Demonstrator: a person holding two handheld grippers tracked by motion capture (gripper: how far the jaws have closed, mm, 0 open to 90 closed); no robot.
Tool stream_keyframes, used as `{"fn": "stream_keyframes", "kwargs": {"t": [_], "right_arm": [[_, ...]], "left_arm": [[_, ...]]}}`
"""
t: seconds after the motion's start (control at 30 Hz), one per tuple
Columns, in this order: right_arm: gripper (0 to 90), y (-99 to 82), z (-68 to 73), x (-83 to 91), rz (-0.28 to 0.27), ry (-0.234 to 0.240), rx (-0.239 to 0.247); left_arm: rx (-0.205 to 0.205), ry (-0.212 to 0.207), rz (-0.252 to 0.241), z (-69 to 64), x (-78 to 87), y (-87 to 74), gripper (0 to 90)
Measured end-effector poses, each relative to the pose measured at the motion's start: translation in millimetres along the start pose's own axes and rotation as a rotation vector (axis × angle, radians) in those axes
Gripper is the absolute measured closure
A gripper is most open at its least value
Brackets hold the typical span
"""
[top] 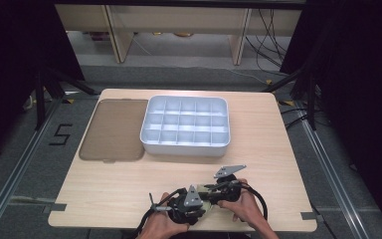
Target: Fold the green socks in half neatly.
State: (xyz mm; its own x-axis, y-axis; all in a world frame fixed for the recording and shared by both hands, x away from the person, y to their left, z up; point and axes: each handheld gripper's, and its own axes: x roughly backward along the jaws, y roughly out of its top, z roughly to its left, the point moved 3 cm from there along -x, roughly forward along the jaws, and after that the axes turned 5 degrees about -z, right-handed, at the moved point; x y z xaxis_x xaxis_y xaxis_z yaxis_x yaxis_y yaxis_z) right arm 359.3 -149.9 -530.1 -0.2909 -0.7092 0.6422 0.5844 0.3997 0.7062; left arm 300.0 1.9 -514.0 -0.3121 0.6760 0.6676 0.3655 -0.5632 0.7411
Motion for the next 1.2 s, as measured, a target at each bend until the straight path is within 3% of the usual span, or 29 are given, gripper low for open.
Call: {"fn": "stream_keyframes", "kwargs": {"t": [0.03, 0.07, 0.13, 0.17, 0.23, 0.3, 0.33, 0.37, 0.4, 0.57, 0.6, 0.63, 0.7, 0.73, 0.77, 0.83, 0.87, 0.93, 1.2], "right_arm": [[64.5, -1.4, 0.5, -0.3, -0.008, 0.016, -0.026], [67.5, -3.2, -2.3, 0.3, -0.026, 0.023, -0.045], [68.8, -3.3, -2.9, 0.6, -0.023, 0.034, -0.047], [69.8, -3.1, -2.7, 0.7, -0.024, 0.029, -0.046], [71.3, -3.2, -1.1, 0.4, -0.033, 0.022, -0.041], [71.9, -3.2, -1.4, -0.6, -0.036, 0.050, -0.035], [71.9, -3.2, -1.4, -0.6, -0.036, 0.050, -0.035], [72.4, -2.9, -1.4, 0.4, -0.035, 0.051, -0.055], [72.6, -2.7, -1.5, 0.8, -0.037, 0.041, -0.051], [73.1, 0.3, 4.6, 5.3, -0.059, 0.031, -0.023], [73.1, 0.3, 4.6, 5.3, -0.059, 0.031, -0.023], [73.1, 1.7, 7.1, 7.1, -0.073, 0.042, -0.028], [73.1, 2.2, 7.1, 8.9, -0.067, 0.029, -0.024], [73.1, 3.6, 4.8, 10.7, -0.087, 0.019, 0.008], [73.1, 4.2, 4.8, 11.3, -0.098, 0.022, 0.016], [73.1, 5.1, 7.6, 14.5, -0.098, 0.025, 0.009], [73.1, 6.6, 6.3, 16.9, -0.112, 0.004, 0.055], [73.1, 7.2, 7.4, 18.9, -0.117, -0.001, 0.070], [73.1, 12.5, 5.9, 33.3, -0.177, -0.032, 0.117]], "left_arm": [[0.039, -0.002, -0.025, -0.3, 1.7, -0.6, 69.3], [0.064, -0.011, -0.043, 0.1, 7.6, -2.3, 63.1], [0.069, -0.012, -0.054, 2.1, 11.5, -4.0, 59.0], [0.109, -0.011, -0.060, 3.0, 16.6, -7.7, 54.7], [0.131, -0.002, -0.073, 7.0, 24.4, -13.2, 48.1], [0.167, 0.017, -0.105, 13.8, 37.4, -22.2, 44.2], [0.167, 0.017, -0.105, 13.8, 37.4, -22.2, 42.4], [0.169, 0.046, -0.105, 20.0, 46.3, -27.1, 41.1], [0.190, 0.055, -0.125, 20.7, 48.1, -28.1, 40.0], [0.206, 0.094, -0.146, 25.4, 60.8, -37.0, 36.9], [0.199, 0.100, -0.142, 26.4, 62.5, -39.5, 36.9], [0.223, 0.106, -0.134, 27.4, 62.7, -43.9, 36.1], [0.211, 0.104, -0.124, 30.2, 63.1, -47.2, 35.5], [0.217, 0.106, -0.127, 31.0, 62.1, -48.7, 35.0], [0.230, 0.115, -0.105, 33.2, 62.0, -51.0, 34.8], [0.258, 0.107, -0.115, 36.6, 59.2, -52.3, 34.0], [0.250, 0.117, -0.101, 39.6, 59.3, -53.0, 32.2], [0.289, 0.115, -0.113, 40.3, 57.2, -53.4, 29.3], [0.274, 0.148, -0.112, 47.4, 57.7, -55.5, 26.3]]}}
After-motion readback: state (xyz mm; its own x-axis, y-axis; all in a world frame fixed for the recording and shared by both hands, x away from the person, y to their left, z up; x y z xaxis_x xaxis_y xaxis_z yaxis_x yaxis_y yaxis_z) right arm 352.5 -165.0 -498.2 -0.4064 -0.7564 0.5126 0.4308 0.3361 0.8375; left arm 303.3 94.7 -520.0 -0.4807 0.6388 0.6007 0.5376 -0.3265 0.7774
